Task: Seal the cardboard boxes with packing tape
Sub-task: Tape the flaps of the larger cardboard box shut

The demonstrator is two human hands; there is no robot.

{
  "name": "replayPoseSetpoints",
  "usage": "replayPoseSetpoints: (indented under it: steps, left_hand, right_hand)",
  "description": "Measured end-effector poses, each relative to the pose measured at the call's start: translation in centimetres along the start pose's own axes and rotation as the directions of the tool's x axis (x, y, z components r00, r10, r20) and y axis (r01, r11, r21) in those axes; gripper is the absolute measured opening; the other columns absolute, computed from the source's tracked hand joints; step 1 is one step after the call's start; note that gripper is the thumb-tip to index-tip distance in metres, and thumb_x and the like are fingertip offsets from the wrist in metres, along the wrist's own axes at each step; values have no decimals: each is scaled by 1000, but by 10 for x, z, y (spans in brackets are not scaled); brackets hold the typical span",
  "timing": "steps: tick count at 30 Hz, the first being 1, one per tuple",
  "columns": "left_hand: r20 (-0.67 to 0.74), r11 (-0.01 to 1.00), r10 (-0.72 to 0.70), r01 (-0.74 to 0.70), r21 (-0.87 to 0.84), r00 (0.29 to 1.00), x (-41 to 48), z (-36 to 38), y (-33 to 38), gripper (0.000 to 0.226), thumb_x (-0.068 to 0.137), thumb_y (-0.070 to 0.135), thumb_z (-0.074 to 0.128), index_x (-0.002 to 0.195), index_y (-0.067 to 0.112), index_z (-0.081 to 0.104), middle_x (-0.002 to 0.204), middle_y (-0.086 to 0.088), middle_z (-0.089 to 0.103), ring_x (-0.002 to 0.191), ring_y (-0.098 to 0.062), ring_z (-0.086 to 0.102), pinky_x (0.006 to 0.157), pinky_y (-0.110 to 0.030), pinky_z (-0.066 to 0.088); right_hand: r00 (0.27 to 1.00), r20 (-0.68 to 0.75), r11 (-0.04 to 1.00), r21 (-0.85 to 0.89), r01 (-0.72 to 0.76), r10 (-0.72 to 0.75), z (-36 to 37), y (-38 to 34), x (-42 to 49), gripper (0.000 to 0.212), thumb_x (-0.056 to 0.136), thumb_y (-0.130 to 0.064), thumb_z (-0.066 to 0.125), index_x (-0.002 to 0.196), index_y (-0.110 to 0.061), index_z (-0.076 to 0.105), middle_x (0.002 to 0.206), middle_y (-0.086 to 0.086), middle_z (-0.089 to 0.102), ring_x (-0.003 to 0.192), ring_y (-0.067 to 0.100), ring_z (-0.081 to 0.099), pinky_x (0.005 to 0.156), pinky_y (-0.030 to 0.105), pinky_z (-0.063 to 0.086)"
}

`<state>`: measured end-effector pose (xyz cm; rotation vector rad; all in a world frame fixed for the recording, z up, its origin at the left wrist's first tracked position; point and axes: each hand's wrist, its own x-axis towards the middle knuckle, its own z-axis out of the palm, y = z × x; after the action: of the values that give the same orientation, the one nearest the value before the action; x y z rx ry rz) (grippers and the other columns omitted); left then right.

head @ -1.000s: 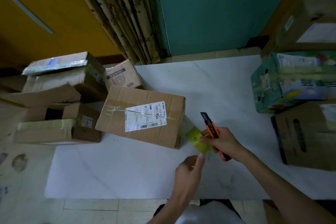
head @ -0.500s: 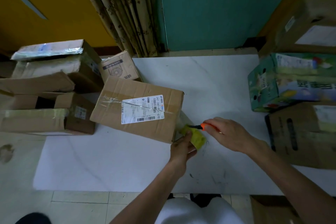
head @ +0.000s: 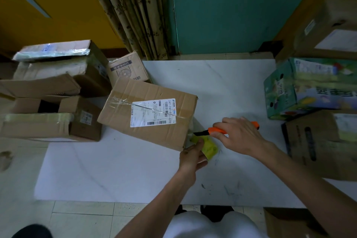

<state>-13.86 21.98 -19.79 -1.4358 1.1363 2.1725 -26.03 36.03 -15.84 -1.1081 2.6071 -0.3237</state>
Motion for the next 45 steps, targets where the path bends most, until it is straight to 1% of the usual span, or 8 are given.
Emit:
replayPoseSetpoints:
  steps: [6, 10, 21, 28, 31, 34, 38, 45]
  left_hand:
    - [-35, 997, -16, 18, 70, 999, 3, -8, -1, 20, 95, 29, 70, 107, 13, 68, 105, -11, 76, 103, -29, 72, 80, -33, 58]
    - [-8, 998, -42, 43, 52, 999, 4, -19, -12, 21, 96, 35, 67, 107, 18, 68, 104, -7, 77, 98, -23, 74, 78, -30, 57]
    - [24, 983, -44, 39, 181, 999, 5, -22, -10, 21, 97, 31, 68, 107, 13, 70, 110, -12, 75, 103, -26, 72, 89, -33, 58]
    - [95, 993, -20, 9, 117, 995, 3, -30, -12, 13, 96, 16, 69, 107, 8, 69, 96, -7, 78, 85, -17, 76, 75, -27, 60]
    - [10, 989, 54, -55, 136, 998, 0, -28, -13, 31, 90, 16, 76, 115, 2, 63, 100, -15, 74, 83, -22, 75, 69, -28, 60]
    - [-69, 966, 150, -132, 224, 986, -1, -30, -18, 49, 88, 20, 79, 127, 9, 52, 103, -14, 71, 84, -24, 74, 69, -29, 61]
    - [3, 853, 292, -262, 452, 956, -1, -34, -32, 75, 96, 24, 69, 159, 20, 28, 123, -5, 66, 98, -22, 72, 84, -35, 62]
    - [184, 595, 424, -426, 682, 887, -8, -39, -35, 43, 103, 32, 58, 145, 22, 55, 143, 4, 57, 99, 0, 65, 93, -18, 51]
  right_hand:
    - [970, 82, 970, -105, -220, 229, 20, 17, 5, 43, 99, -57, 39, 90, -23, 64, 78, -5, 54, 70, 19, 56, 60, 31, 34]
    - [939, -28, 936, 97, -339, 343, 37, 42, -8, 38, 99, -52, 42, 81, -23, 58, 74, -4, 54, 65, 19, 52, 51, 30, 29]
    - [757, 80, 714, 283, -641, 648, 114, 65, -10, 38, 99, -16, 55, 136, -7, 51, 115, 22, 51, 97, 36, 54, 80, 41, 47]
    - [819, -175, 818, 323, -477, 547, 97, 27, -9, 30, 90, -7, 65, 120, -7, 65, 115, 14, 58, 104, 33, 51, 82, 36, 45]
    - [923, -24, 743, 601, -295, 385, 79, -11, -14, 22, 94, -13, 64, 115, -15, 70, 103, 2, 69, 90, 15, 65, 78, 22, 50]
    - [916, 265, 520, 759, -391, 302, 69, -43, -26, 25, 94, -22, 66, 115, -36, 63, 101, -12, 70, 89, 0, 67, 79, 16, 53]
    - [907, 339, 315, 857, -407, 249, 79, -51, -39, 43, 92, -11, 69, 128, -29, 56, 109, -5, 71, 99, 4, 68, 80, 22, 55]
    - [897, 334, 393, 813, -429, 289, 85, -40, -56, 60, 90, 9, 61, 136, -29, 53, 123, -7, 66, 111, -1, 63, 94, 21, 52]
